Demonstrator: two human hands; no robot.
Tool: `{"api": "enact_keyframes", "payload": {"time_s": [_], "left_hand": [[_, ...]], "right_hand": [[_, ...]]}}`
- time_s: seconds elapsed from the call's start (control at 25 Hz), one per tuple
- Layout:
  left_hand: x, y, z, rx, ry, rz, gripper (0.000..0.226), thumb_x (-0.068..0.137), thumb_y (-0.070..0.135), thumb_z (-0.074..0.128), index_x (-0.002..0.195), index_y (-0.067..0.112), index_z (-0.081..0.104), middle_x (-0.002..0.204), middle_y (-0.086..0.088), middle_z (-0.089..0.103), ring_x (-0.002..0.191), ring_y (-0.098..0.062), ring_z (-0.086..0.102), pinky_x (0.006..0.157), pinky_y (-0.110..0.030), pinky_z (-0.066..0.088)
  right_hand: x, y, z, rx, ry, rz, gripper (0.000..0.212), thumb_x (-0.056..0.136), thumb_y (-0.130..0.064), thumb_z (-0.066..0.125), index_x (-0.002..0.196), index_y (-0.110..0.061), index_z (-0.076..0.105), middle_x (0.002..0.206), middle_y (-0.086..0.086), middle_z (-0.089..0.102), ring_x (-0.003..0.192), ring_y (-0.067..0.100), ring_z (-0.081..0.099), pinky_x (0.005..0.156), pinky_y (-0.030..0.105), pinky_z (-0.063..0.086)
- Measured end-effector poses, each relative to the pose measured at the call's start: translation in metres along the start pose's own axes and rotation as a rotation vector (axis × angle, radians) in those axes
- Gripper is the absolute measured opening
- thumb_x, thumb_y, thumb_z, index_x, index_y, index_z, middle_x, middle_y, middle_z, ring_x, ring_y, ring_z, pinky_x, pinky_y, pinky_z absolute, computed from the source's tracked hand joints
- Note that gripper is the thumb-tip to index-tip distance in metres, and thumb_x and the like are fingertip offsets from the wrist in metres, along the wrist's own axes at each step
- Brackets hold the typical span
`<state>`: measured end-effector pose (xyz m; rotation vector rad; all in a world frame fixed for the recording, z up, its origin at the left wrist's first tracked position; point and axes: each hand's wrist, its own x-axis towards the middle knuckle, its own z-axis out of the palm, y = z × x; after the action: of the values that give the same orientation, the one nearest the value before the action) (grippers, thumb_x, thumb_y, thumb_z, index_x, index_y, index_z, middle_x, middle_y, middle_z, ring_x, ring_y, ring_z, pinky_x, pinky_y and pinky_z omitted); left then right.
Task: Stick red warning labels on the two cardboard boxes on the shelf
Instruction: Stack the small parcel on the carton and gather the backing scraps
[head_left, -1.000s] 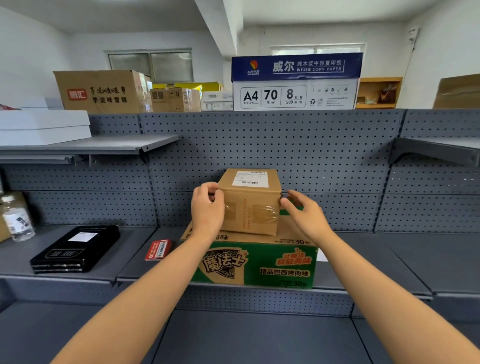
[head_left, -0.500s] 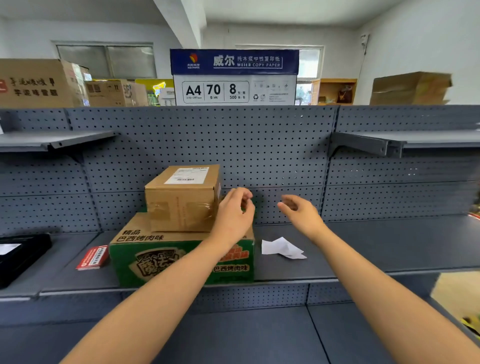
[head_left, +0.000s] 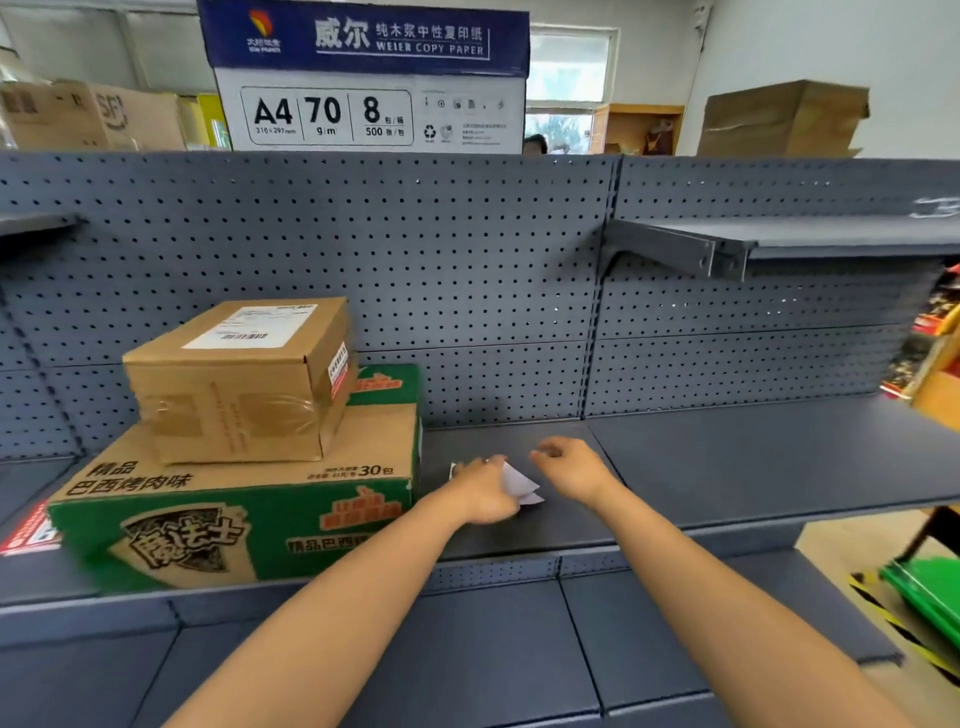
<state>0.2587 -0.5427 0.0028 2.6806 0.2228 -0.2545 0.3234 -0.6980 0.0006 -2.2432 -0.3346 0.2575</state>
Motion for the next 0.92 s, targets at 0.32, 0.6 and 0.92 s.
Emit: {"api": "enact_keyframes", "payload": {"time_s": [0.32,0.6,0.92], "left_hand": [[0.021,-0.020,0.027,0.057,0.018,0.037,0.089,0.083,0.057,0.070,0.154,0.015,0.034,0.155,-0.011,0.039,0.144,-0.035,0.030,0.114,-0.043,0.038],[0.027,-0.025,0.029,0.314,0.171,0.210,0.033,0.100,0.037,0.058,0.123,0.016,0.068,0.129,-0.012,0.063,0.121,-0.036,0.055,0.090,-0.043,0.054],[0.028,-0.022,0.030,0.127,0.379,0.183,0.020,0.103,0.025,0.047,0.106,0.018,0.066,0.109,-0.011,0.071,0.101,-0.036,0.065,0.074,-0.038,0.051]], "right_hand": [[0.015,0.023,0.013,0.204,-0.053,0.150,0.028,0.089,-0.026,0.057,0.090,0.001,0.064,0.077,0.006,0.054,0.078,0.021,0.049,0.073,0.037,0.050],[0.003,0.002,0.010,0.391,-0.121,0.213,0.017,0.101,-0.017,0.053,0.101,-0.012,0.069,0.097,0.006,0.062,0.100,0.027,0.066,0.083,0.040,0.057],[-0.002,0.004,0.004,0.408,-0.170,0.198,0.012,0.104,-0.034,0.056,0.109,-0.025,0.063,0.124,0.009,0.069,0.120,0.025,0.062,0.105,0.044,0.050]]}}
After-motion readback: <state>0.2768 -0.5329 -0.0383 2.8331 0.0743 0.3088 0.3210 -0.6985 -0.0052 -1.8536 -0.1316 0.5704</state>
